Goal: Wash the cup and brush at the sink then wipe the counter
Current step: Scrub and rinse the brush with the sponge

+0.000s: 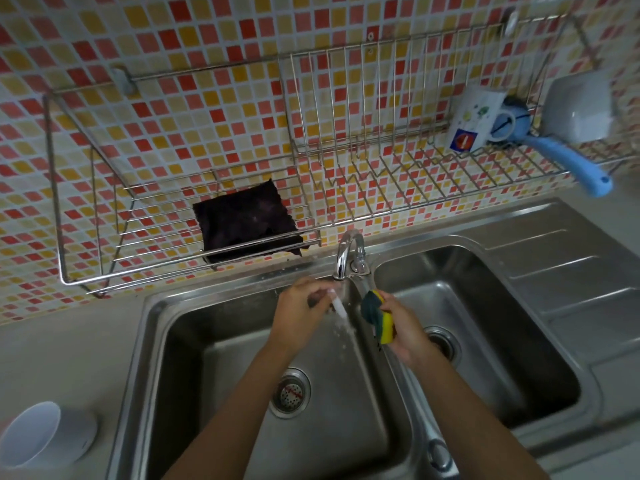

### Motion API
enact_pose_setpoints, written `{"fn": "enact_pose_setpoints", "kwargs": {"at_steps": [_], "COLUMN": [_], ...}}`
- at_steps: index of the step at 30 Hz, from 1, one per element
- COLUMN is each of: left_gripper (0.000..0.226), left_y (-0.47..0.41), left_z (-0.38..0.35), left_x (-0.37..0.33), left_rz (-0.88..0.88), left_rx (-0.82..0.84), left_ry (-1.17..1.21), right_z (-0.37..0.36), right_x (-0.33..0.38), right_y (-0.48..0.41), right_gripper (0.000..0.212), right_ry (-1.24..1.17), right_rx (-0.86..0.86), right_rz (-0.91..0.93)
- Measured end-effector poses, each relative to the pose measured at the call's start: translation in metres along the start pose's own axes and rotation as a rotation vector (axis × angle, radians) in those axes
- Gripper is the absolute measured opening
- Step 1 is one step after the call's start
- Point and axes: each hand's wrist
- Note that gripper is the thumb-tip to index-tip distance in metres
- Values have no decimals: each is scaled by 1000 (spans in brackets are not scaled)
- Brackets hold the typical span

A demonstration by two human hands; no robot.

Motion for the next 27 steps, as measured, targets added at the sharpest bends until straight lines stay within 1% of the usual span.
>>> {"fn": "enact_pose_setpoints", "kwargs": {"at_steps": [2, 4, 8, 10, 14, 16, 19, 24, 27], "left_gripper": [17, 17, 19, 18, 19, 20, 21, 18, 16], "left_y": [2, 3, 2, 4, 17, 31, 54, 93, 108], "left_z": [2, 2, -1, 1, 15, 26, 41, 61, 65], "left_x": [1, 1, 0, 0, 7, 17, 38, 64, 72], "left_rz": [-12, -14, -45, -40, 4, 39, 109, 215, 274], "left_rx": [-7, -15, 36, 23, -32, -56, -84, -164, -208], "left_ry": [-31, -30, -42, -44, -90, -143, -215, -208, -215], "right_z": [3, 2, -12, -17, -28, -37, -46, -51, -54], "right_x": [-4, -8, -9, -9, -11, -11, -9, -13, -15], "right_y": [7, 11, 14, 13, 12, 12, 12, 9, 7], "right_gripper": [38, 36, 27, 26, 29, 26, 17, 22, 14], "right_ry": [-90, -107, -148, -138, -41, 36, 89, 276, 285], "right_rx": [27, 47, 104, 146, 208, 237, 296, 256, 263], "right_rz": [-57, -83, -113, -133, -181, -171, -142, -113, -95]}}
Point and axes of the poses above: each hand's wrist, its own y-axis away from the middle knuckle, its own z-axis out of the back of the hand, x = y × z, and after that the axes turned 11 degrees about x, right-handed
